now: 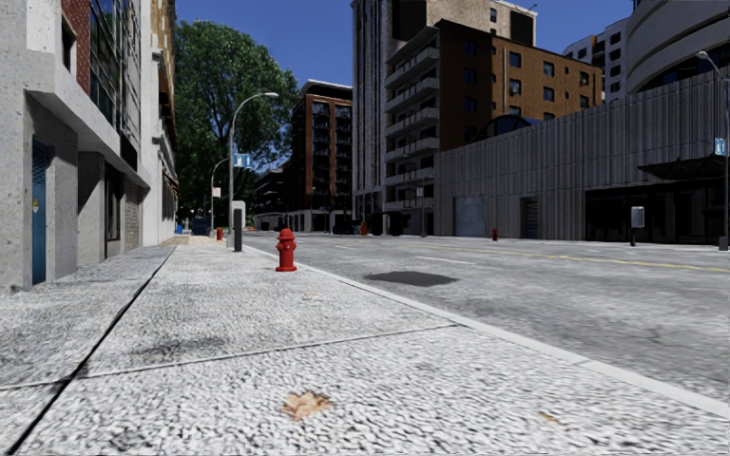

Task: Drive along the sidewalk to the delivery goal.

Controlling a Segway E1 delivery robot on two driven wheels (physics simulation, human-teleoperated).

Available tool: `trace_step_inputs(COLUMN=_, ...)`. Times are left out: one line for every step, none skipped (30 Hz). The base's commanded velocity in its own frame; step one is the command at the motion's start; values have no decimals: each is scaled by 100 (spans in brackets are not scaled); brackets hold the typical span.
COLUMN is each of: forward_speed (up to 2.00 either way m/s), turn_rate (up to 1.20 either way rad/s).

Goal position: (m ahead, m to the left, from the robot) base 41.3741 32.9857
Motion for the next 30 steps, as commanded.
trace_step_inputs(forward_speed=124, turn_rate=120)
trace_step_inputs(forward_speed=149, turn_rate=0)
trace_step_inputs(forward_speed=165, turn_rate=0)
trace_step_inputs(forward_speed=165, turn_rate=0)
trace_step_inputs(forward_speed=185, turn_rate=0)
trace_step_inputs(forward_speed=200, turn_rate=0)
trace_step_inputs(forward_speed=200, turn_rate=0)
trace_step_inputs(forward_speed=200, turn_rate=0)
trace_step_inputs(forward_speed=200, turn_rate=0)
trace_step_inputs(forward_speed=200, turn_rate=0)
trace_step_inputs(forward_speed=200, turn_rate=0)
trace_step_inputs(forward_speed=200, turn_rate=0)
trace_step_inputs(forward_speed=200, turn_rate=0)
trace_step_inputs(forward_speed=200, turn_rate=0)
trace_step_inputs(forward_speed=200, turn_rate=0)
trace_step_inputs(forward_speed=200, turn_rate=0)
trace_step_inputs(forward_speed=200, turn_rate=0)
trace_step_inputs(forward_speed=200, turn_rate=0)
trace_step_inputs(forward_speed=200, turn_rate=0)
trace_step_inputs(forward_speed=200, turn_rate=0)
trace_step_inputs(forward_speed=200, turn_rate=0)
trace_step_inputs(forward_speed=200, turn_rate=0)
trace_step_inputs(forward_speed=200, turn_rate=0)
trace_step_inputs(forward_speed=200, turn_rate=0)
trace_step_inputs(forward_speed=200, turn_rate=0)
trace_step_inputs(forward_speed=200, turn_rate=0)
trace_step_inputs(forward_speed=200, turn_rate=0)
trace_step_inputs(forward_speed=200, turn_rate=0)
trace_step_inputs(forward_speed=200, turn_rate=0)
trace_step_inputs(forward_speed=200, turn_rate=0)
